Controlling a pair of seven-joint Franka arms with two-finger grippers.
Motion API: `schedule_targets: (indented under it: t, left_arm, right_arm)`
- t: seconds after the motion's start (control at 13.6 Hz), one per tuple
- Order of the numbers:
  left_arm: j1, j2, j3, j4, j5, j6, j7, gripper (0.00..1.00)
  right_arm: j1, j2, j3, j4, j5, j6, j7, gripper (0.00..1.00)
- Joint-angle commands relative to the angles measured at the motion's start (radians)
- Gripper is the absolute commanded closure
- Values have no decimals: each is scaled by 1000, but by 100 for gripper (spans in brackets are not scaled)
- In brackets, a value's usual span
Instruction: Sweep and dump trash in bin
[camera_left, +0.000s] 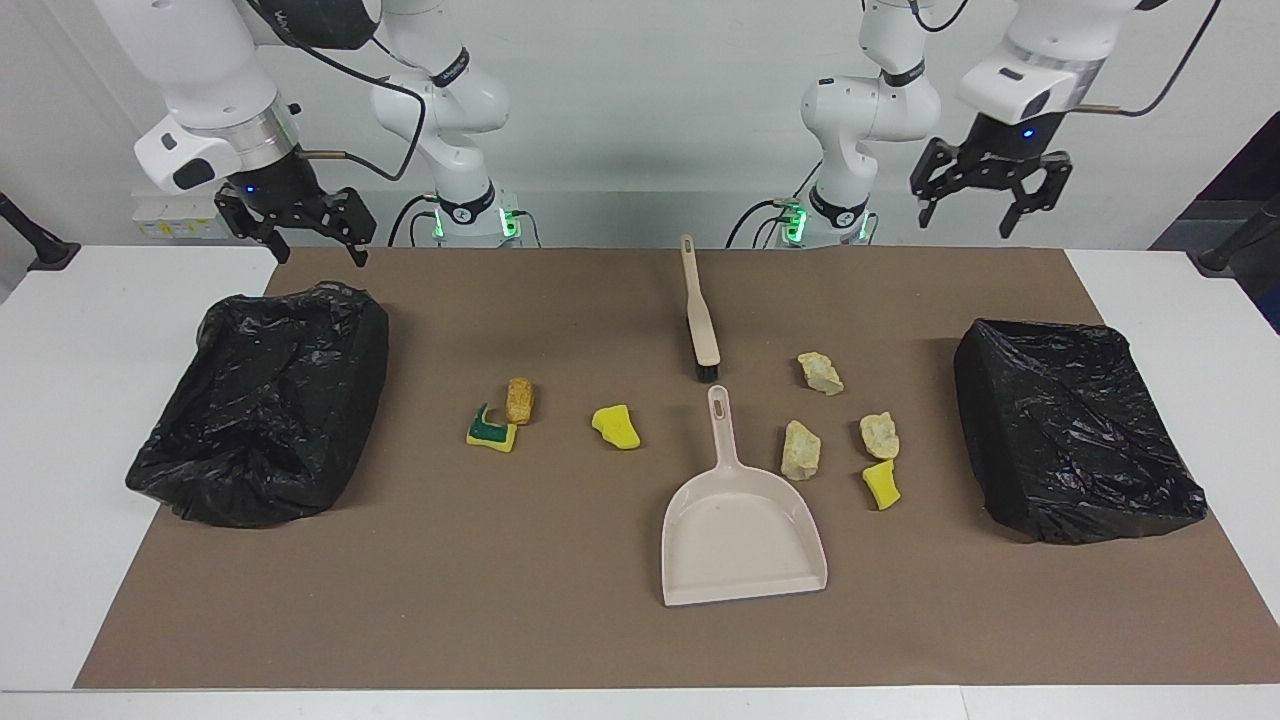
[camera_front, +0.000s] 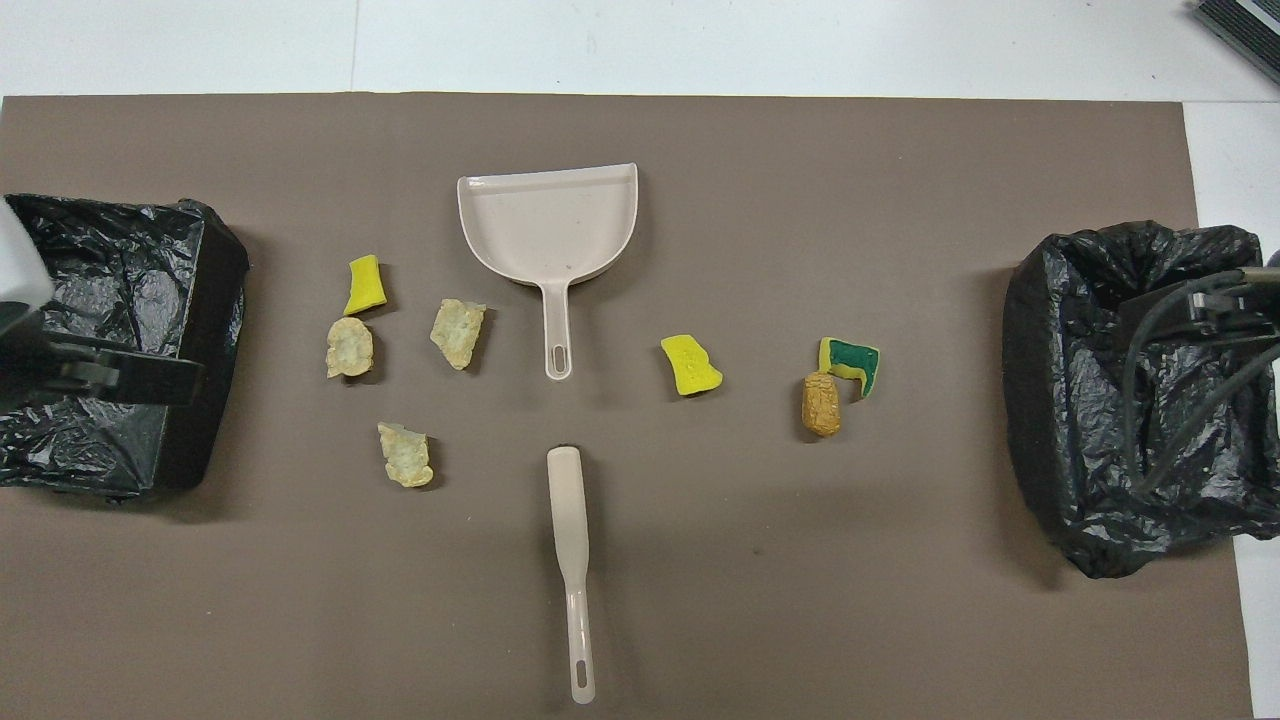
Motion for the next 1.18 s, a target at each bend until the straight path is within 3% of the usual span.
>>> schedule_targets:
  t: [0.0,0.22,0.51,0.66,0.81,1.1]
  left_arm:
    - [51,74,-2,150,-3,-105,26,0]
    - [67,122,0,230,-5,-157,31,0]
    - [62,94,-9,218,-9,-153,26,0]
    - [48,48,-17,140,-12,-135,14,0]
    - [9,15,-29,54,-15,-109,-25,0]
    - [-157,-99,-35,-223,-22,31,-226,0]
  right_arm:
    - [-5,7,0,18,24,-15,-29,0]
    - [-5,2,2,13,27,-15,-29,0]
    - [-3,-8,6,-4,26,-15,-26,0]
    - [-2,-13,9,-19,26,-4,-27,0]
    - [18,-60,13,-117,27,100,-30,0]
    - [21,-52,25,-202,66,221,-35,0]
